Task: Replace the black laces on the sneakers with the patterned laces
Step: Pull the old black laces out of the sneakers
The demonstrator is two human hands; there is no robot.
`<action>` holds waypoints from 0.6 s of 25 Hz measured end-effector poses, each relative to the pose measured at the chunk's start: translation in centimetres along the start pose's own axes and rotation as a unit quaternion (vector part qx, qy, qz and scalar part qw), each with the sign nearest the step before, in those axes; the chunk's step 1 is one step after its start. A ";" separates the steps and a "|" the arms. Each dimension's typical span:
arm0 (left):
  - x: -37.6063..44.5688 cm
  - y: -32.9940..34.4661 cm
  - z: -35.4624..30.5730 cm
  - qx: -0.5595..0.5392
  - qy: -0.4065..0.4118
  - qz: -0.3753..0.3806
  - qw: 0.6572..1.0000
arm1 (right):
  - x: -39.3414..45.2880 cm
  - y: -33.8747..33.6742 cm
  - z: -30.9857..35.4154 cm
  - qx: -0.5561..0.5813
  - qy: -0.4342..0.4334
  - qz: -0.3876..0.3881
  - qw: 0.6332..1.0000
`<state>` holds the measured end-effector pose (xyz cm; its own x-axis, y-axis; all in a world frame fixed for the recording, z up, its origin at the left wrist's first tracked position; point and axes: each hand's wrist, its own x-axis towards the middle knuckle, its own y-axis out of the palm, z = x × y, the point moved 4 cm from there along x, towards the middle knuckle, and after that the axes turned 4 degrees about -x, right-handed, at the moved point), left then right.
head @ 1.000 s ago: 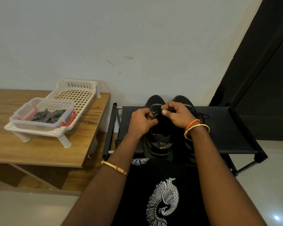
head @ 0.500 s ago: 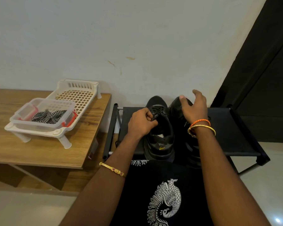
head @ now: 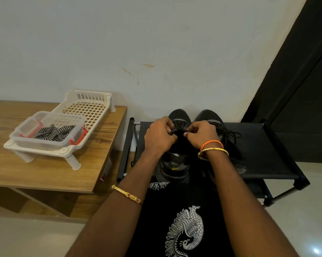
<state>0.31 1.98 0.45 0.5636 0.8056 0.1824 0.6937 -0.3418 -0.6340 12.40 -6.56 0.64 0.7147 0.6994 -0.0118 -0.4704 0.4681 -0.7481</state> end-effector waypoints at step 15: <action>1.4 1.5 -0.9 0.139 0.126 0.026 0.982 | 0.2 -0.2 -0.3 0.112 0.066 0.056 0.990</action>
<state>2.52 2.13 0.41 0.7126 0.6331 0.3023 0.5314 -0.2057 -0.8218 12.83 -6.65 0.54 0.7069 0.6830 -0.1839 -0.6424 0.5111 -0.5711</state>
